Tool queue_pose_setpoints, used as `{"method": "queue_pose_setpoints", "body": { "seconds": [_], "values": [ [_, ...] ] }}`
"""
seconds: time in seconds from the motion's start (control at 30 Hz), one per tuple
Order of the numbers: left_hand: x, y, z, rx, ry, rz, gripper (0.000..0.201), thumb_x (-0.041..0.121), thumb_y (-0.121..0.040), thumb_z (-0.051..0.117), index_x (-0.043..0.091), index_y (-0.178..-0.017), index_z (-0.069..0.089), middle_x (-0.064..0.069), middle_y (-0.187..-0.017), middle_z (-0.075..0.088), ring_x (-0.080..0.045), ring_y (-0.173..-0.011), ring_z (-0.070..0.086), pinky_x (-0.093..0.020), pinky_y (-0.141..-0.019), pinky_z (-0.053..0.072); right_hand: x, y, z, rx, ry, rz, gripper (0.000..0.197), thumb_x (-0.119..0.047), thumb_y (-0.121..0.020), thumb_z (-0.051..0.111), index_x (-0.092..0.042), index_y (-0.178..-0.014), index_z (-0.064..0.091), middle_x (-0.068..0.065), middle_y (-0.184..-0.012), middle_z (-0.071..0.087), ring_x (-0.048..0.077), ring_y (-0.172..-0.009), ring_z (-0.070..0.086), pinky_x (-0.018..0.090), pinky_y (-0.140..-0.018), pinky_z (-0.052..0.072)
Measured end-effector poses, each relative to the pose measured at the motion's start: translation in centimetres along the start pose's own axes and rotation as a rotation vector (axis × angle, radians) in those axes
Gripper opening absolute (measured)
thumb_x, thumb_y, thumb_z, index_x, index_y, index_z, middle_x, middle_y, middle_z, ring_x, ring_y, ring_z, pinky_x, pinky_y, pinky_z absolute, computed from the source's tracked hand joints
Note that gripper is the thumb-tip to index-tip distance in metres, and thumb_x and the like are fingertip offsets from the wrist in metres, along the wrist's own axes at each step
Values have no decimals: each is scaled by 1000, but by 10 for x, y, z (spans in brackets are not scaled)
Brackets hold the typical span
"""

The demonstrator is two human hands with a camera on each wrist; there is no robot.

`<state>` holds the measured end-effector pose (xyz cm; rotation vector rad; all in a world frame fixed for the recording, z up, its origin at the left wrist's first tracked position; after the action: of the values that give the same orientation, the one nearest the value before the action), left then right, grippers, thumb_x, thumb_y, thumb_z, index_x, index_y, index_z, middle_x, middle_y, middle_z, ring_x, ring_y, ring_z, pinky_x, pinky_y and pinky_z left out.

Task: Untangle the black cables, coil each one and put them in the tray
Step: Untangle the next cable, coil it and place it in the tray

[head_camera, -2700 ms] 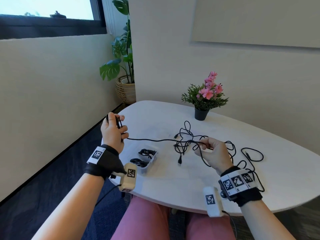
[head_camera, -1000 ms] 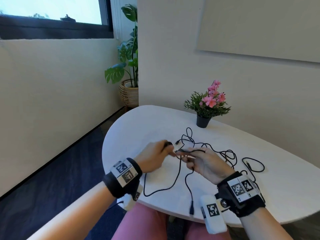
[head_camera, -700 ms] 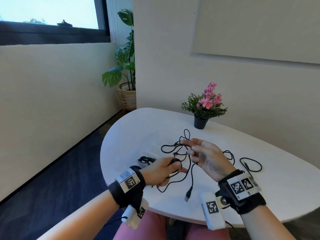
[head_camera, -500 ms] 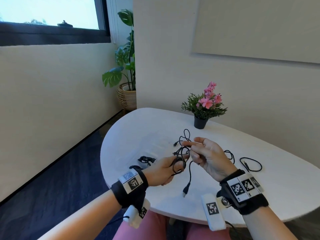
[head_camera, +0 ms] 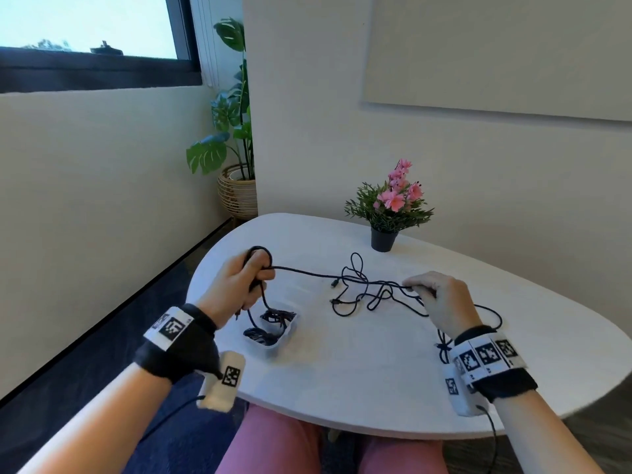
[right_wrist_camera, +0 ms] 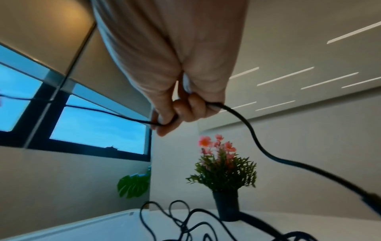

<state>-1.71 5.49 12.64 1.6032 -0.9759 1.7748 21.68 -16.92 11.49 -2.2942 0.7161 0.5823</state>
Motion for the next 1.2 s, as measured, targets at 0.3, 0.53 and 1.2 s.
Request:
{"method": "queue_pose_setpoints", "body": {
  "seconds": [0.3,0.53,1.2],
  "values": [
    [-12,-4,-1,199,-204,-2,28,31,-101,37,11,-104,57,6,-56,53,-6,-37,36,-24,-42,32,25,-13,37,-97,373,177,35,-5,-93,46,-17,-123,60,5,-127,54,28,-119,44,43,-97,35],
    [-21,-2,26,197,415,-67,30,32,-102,32,16,-78,36,-11,-104,72,-8,-43,28,-17,-43,32,-95,17,63,-253,-282,-130,35,-22,-96,50,-19,-130,52,-8,-132,52,4,-122,45,24,-104,35],
    [-43,-11,18,310,-49,-84,39,41,-102,21,6,-111,35,-7,-85,69,-11,-41,39,-21,-39,30,-148,60,90,-435,253,-470,37,-47,-93,39,-29,-100,71,-7,-87,63,22,-100,47,65,-106,2]
  ]
}}
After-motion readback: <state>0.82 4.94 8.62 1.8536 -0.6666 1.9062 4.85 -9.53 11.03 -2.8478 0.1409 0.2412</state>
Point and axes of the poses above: each hand's wrist, its own y-axis away from the middle knuckle, its own z-axis out of the palm, x = y × z, the point moved 7 cm from there along -y, towards the middle knuckle
